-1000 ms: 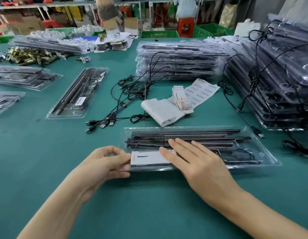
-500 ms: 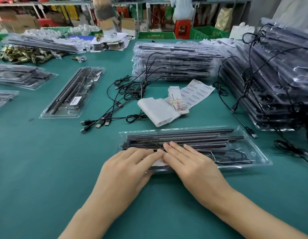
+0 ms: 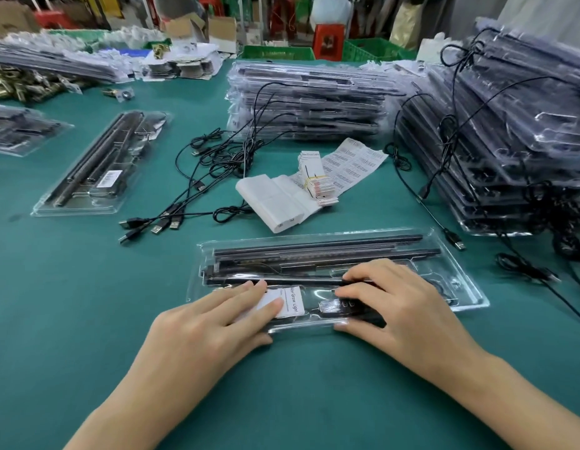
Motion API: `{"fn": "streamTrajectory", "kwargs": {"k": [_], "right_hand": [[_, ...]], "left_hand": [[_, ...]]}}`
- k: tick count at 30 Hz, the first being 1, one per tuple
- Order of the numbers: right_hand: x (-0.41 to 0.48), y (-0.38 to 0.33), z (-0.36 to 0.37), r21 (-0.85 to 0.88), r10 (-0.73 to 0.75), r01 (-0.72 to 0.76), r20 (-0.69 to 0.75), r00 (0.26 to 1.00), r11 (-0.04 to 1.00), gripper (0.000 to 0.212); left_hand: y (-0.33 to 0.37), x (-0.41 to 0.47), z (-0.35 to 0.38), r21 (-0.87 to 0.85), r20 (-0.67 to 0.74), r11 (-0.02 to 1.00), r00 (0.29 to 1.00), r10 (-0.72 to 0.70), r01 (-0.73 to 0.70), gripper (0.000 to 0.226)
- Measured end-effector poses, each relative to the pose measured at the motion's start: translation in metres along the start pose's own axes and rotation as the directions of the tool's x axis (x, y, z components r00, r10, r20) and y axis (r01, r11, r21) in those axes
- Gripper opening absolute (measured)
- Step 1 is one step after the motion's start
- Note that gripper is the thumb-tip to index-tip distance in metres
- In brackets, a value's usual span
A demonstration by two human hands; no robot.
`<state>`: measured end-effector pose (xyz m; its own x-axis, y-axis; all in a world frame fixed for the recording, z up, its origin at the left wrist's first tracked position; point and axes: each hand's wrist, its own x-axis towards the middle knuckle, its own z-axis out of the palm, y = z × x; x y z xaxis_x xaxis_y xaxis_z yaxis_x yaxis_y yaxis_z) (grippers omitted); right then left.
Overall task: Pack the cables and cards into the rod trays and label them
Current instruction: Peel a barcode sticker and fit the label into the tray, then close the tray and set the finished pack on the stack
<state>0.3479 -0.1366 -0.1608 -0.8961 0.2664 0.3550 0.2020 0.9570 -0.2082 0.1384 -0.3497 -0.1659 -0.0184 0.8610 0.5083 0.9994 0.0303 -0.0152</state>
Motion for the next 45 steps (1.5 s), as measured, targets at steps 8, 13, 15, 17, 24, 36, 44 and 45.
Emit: {"fn": "streamTrajectory", "kwargs": {"k": [8,13,15,17,24,36,44,45], "right_hand": [[0.001,-0.002,-0.006,-0.098,0.013,-0.007,0.066,0.998,0.995,0.04],[0.001,-0.007,-0.008,-0.149,0.031,-0.014,0.115,0.993,0.989,0.038],[-0.001,-0.008,-0.008,-0.141,0.039,-0.022,0.118,0.992,0.99,0.038],[-0.002,-0.008,-0.007,-0.125,0.042,-0.028,0.115,0.992,0.992,0.038],[0.005,-0.02,-0.027,-0.122,0.0,0.016,0.131,0.991,0.992,0.037],[0.126,-0.01,-0.108,0.217,-0.046,-0.197,0.775,0.631,0.956,0.026],[0.14,0.001,-0.063,0.242,0.006,-0.387,0.841,0.541,0.89,0.015],[0.138,0.002,-0.062,0.26,-0.009,-0.389,0.841,0.541,0.884,0.016]], "left_hand": [[-0.001,-0.01,0.01,-0.068,-0.047,0.998,0.999,-0.011,0.008,0.016],[0.003,-0.008,0.008,-0.095,-0.047,0.995,0.999,-0.013,0.009,0.015],[0.006,-0.007,0.007,-0.081,-0.053,0.997,0.999,-0.008,0.004,0.016],[0.01,-0.005,0.006,-0.068,-0.08,0.998,0.997,-0.001,-0.004,0.012],[0.016,0.003,-0.017,-0.165,-0.19,0.985,0.979,-0.073,0.041,0.011],[-0.048,0.089,-0.098,-0.616,0.481,0.512,0.801,-0.358,0.599,0.015],[-0.067,0.09,-0.062,-0.558,0.596,0.437,0.707,-0.38,0.705,0.018],[-0.068,0.089,-0.06,-0.564,0.599,0.44,0.713,-0.364,0.699,0.022]]}}
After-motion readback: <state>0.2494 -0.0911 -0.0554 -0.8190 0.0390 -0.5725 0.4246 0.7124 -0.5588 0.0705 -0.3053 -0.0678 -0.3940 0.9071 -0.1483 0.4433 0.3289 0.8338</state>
